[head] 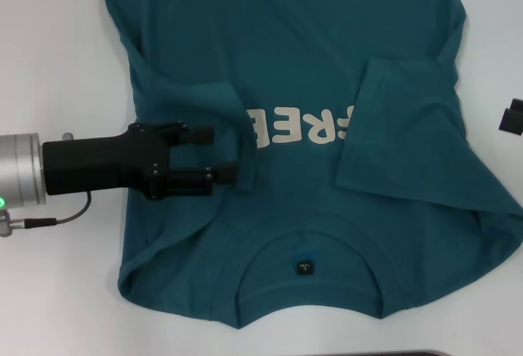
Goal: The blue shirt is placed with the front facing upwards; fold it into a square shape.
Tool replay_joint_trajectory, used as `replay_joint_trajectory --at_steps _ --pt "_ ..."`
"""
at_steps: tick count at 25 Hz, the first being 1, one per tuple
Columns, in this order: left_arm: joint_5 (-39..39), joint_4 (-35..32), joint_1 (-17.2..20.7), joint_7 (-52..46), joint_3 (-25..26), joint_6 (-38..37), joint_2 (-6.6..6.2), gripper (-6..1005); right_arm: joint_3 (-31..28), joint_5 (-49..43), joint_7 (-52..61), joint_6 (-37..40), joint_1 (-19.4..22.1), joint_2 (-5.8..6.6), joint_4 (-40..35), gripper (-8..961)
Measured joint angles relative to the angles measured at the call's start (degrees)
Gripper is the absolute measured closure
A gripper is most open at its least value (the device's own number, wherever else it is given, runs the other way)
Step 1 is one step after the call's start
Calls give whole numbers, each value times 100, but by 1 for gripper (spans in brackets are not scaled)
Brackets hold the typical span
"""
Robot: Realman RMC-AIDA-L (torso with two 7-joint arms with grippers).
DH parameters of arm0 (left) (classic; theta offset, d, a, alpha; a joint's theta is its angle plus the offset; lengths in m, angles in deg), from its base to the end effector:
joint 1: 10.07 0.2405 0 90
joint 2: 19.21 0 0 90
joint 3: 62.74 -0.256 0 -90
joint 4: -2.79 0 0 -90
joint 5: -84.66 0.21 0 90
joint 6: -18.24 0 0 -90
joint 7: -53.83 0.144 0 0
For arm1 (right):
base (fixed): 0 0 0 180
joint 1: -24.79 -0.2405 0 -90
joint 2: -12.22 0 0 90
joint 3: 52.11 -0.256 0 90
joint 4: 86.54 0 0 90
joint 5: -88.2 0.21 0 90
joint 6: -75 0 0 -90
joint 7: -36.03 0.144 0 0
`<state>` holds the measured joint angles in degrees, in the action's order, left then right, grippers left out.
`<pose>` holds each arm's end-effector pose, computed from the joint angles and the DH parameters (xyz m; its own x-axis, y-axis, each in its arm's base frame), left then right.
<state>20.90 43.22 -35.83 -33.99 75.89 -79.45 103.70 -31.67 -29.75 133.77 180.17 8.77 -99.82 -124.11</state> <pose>-0.2572 0.2863 -0.0231 0.6936 0.5137 0.5051 0.5432 -0.8334 0.1016 0.3508 0.2398 0.0849 0.3817 -0.6496 -0.6575 -0.8370 -0.5447 0.0523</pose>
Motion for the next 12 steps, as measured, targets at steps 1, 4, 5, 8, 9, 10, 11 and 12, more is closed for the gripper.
replay_joint_trajectory --at_steps 1,4,5,8,9,10,11,12 --pt "12 0 5 -59 -10 -11 -25 119 3 -89 47 -9 -9 20 -1 33" --pt "89 0 15 -262 -26 -23 -87 120 7 -485 197 -27 -56 110 -10 30" --pt "134 0 24 -314 -27 -31 -103 121 1 -610 251 -33 -67 145 -15 29" --pt "258 0 76 -340 -30 -61 -122 122 -42 -752 407 -58 -38 222 -32 36" --pt "314 0 103 -340 -31 -69 -136 122 -44 -753 405 -51 -21 223 -31 38" --pt "363 0 132 -341 -34 -76 -150 123 -44 -753 405 -51 -21 223 -31 38" --pt "400 -1 163 -341 -34 -80 -163 124 -46 -753 396 -35 -12 223 -31 39" --pt "425 -1 207 -343 -26 -82 -183 124 -46 -756 396 -23 -8 223 -31 39"
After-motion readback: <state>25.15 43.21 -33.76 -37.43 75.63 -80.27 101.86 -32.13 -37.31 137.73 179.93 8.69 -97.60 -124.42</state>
